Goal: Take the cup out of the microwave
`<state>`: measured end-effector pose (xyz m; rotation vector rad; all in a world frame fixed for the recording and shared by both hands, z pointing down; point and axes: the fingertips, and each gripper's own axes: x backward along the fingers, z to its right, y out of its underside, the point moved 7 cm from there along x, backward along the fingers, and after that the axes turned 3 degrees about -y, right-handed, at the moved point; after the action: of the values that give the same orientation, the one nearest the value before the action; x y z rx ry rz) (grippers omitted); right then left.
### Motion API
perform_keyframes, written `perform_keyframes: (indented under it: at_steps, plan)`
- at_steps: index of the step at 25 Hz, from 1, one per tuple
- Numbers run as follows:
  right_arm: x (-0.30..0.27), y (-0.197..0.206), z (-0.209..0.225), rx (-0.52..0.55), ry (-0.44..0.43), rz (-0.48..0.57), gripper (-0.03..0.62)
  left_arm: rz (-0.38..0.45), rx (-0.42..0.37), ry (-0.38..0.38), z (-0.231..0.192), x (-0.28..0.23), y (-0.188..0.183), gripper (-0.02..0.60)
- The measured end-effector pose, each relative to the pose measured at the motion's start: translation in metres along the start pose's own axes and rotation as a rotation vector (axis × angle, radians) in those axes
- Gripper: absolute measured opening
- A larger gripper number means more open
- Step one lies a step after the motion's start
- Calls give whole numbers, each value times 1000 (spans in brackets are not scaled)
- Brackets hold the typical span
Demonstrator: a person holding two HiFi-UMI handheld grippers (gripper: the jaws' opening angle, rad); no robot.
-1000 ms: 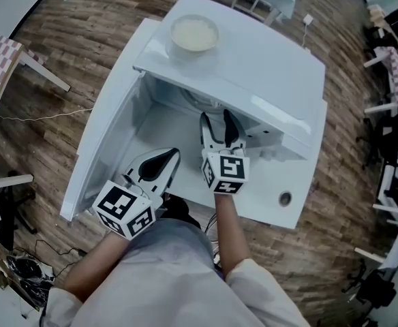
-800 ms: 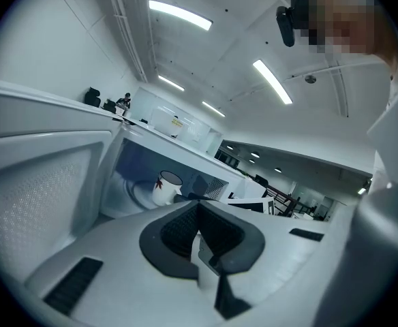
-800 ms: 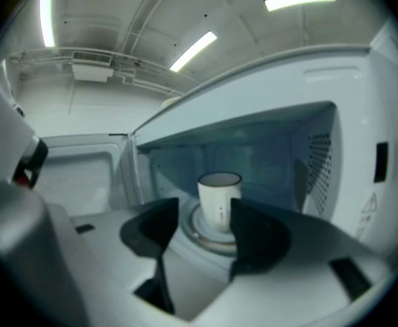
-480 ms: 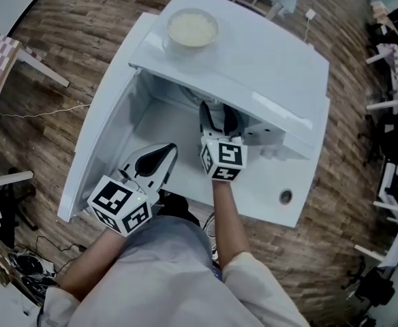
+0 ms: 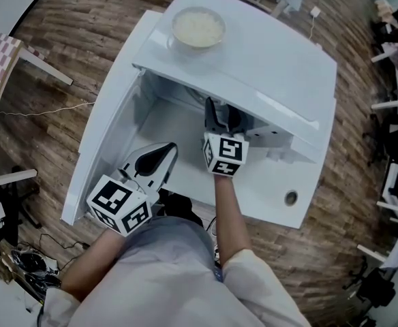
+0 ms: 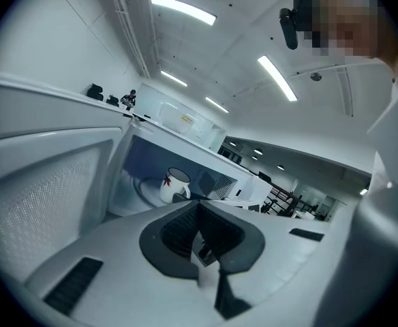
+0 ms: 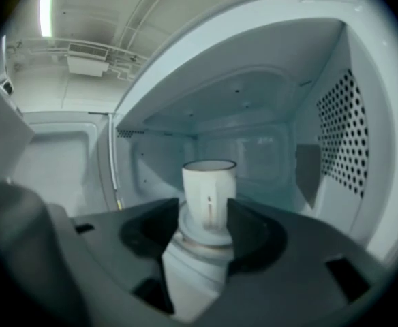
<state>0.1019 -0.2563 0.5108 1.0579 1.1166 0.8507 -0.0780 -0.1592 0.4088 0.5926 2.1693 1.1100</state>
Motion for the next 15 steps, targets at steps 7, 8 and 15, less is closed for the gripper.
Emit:
perform_keyframes:
  at_steps: [7,8,15]
  plan:
    - [-6,3,0,4,42,15,210,-2,2,-1,-7,0,-2,11]
    - [-6,3,0,7,51,20,192,-3,5,-1,-8,0,-2,9]
    - [-10,4,-1,2,75,23,183,-9,16,0,-13,1,-3,9]
